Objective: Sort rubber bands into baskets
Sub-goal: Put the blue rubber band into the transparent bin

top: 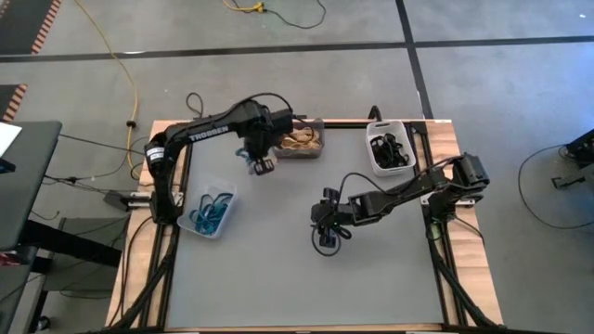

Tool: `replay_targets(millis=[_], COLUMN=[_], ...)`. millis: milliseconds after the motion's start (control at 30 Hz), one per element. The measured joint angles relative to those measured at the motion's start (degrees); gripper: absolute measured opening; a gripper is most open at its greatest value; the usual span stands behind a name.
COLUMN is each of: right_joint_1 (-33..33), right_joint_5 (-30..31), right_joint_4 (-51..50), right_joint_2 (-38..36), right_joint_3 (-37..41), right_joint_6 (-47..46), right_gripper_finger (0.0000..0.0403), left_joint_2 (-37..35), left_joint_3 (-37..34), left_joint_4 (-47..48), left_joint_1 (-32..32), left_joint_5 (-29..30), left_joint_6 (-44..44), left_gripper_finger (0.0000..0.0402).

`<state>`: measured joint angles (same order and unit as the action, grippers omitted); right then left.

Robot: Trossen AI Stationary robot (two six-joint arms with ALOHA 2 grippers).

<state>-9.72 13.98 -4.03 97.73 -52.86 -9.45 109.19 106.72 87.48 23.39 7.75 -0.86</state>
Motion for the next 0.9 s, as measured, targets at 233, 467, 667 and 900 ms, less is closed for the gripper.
replay_targets(millis=[233,467,667,900], right_joint_1=[-0.02,-0.03,-0.03,-0.15], right_joint_5=[-0.02,-0.02,-0.44,-0.59], right_joint_4=[-0.12,-0.21,-0.23,-0.28], right_joint_2=[0.00,0.00,0.00,0.00], right_joint_3=[0.00,0.00,0.00,0.00], right_joint_6=[-0.15,-0.15,-0.20,-0.61], right_gripper_finger=[0.0223,0.0223,0.0223,0.0223], left_joint_2=[0.48,0.70,0.58,0.74], left_joint_3=[0.00,0.00,-3.95,-20.12], left_joint_4=[-2.95,-4.07,-9.59,-22.83], left_joint_1=[-2.82,-3.21,-3.49,-4.80], left_joint_5=[-0.49,0.92,-1.20,-6.98], left_joint_6=[-2.10,-1.92,-1.56,-7.51], left_gripper_finger=[0.0090,0.0136,0.0133,0.0135])
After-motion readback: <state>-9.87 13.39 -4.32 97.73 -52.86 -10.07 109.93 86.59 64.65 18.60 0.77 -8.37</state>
